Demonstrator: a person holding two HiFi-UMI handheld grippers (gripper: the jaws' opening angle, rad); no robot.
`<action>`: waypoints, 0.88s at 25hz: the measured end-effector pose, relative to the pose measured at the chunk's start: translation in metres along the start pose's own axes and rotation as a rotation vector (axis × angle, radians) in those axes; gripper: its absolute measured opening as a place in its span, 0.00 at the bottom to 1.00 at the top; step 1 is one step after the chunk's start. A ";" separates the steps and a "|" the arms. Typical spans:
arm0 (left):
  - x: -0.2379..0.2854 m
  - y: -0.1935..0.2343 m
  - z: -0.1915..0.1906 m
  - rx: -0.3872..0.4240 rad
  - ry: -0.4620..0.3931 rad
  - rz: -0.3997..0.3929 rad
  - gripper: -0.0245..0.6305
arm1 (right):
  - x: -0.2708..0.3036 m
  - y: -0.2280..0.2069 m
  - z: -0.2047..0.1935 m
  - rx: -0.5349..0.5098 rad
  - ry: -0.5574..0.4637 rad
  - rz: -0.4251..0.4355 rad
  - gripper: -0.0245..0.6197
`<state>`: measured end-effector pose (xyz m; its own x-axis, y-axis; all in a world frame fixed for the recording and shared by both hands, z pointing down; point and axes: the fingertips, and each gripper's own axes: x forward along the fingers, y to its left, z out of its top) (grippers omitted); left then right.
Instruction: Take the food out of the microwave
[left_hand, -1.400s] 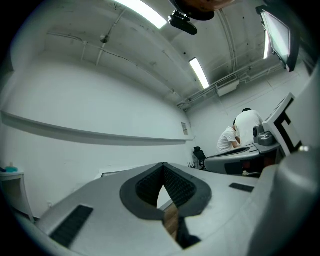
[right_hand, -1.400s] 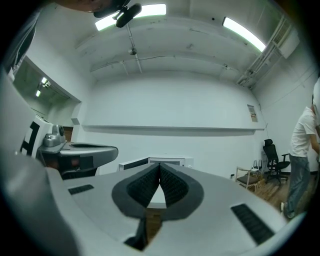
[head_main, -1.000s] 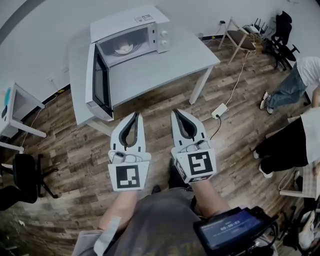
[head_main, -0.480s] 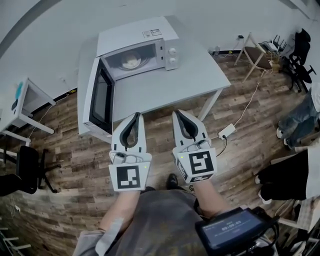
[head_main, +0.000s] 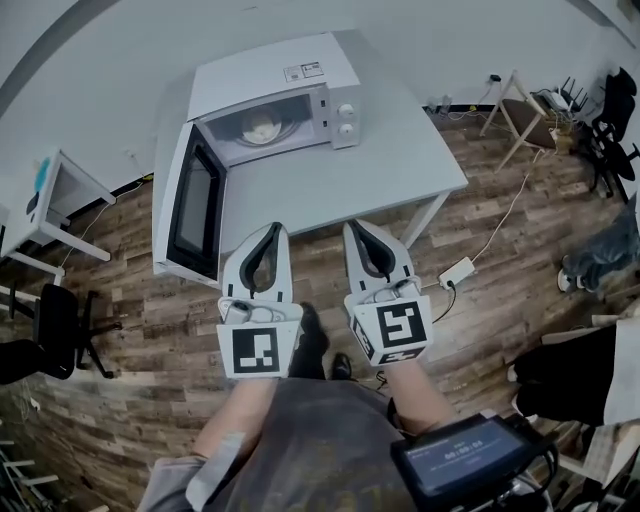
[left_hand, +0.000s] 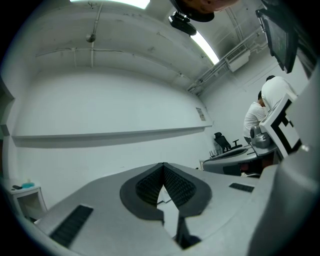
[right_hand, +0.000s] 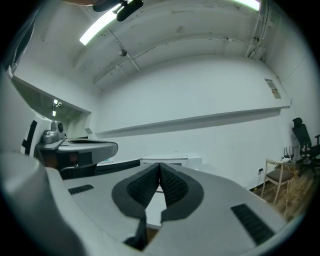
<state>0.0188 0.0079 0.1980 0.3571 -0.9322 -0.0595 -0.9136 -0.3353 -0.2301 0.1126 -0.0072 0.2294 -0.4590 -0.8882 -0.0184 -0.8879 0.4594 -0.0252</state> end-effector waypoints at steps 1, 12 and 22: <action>0.004 0.001 -0.003 0.000 0.002 0.001 0.05 | 0.005 -0.003 -0.002 0.002 0.003 0.001 0.05; 0.071 0.061 -0.037 -0.016 0.042 0.064 0.05 | 0.097 -0.016 -0.022 0.014 0.031 0.047 0.05; 0.145 0.133 -0.060 -0.024 0.042 0.090 0.05 | 0.218 -0.010 -0.025 0.009 0.048 0.113 0.05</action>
<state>-0.0624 -0.1805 0.2167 0.2655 -0.9634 -0.0379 -0.9462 -0.2528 -0.2021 0.0201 -0.2057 0.2506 -0.5571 -0.8300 0.0260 -0.8303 0.5562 -0.0347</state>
